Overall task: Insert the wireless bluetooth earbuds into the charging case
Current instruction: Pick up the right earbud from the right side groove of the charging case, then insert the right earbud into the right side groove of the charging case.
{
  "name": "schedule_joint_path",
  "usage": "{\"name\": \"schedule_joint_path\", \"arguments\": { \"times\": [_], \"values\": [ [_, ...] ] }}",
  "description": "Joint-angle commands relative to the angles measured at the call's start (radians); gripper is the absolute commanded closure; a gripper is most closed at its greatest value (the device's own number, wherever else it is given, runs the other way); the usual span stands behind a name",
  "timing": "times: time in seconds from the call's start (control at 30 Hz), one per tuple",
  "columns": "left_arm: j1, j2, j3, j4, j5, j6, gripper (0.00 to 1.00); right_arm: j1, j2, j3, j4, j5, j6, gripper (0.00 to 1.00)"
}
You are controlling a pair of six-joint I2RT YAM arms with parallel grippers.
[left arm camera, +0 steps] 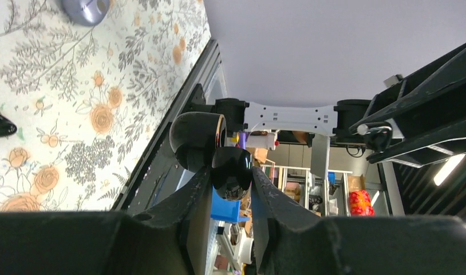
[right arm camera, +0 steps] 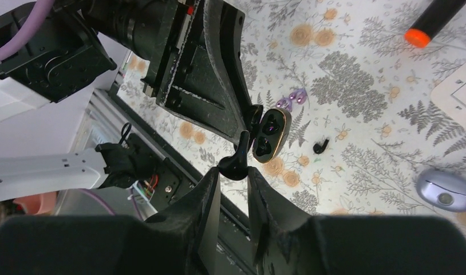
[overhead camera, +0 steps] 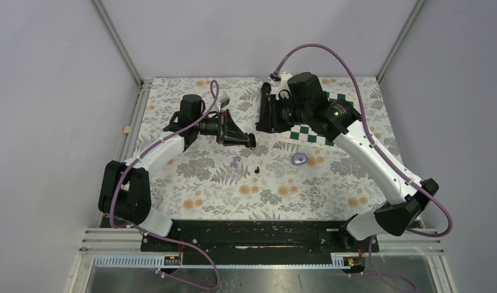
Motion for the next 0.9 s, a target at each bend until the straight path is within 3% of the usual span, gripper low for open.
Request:
{"name": "schedule_joint_path", "arguments": {
  "times": [0.0,0.1,0.87],
  "values": [
    [0.009,-0.002,0.043,-0.169,0.072,0.146,1.00,-0.044,0.023,0.034,-0.018,-0.205,0.013,0.89],
    [0.012,0.000,0.075,-0.247,0.071,0.208,1.00,-0.062,0.028,0.016,-0.017,-0.220,0.018,0.89],
    [0.019,-0.012,0.122,-0.248,0.111,0.204,1.00,-0.010,0.114,-0.018,-0.060,-0.154,-0.015,0.92]
  ]
}}
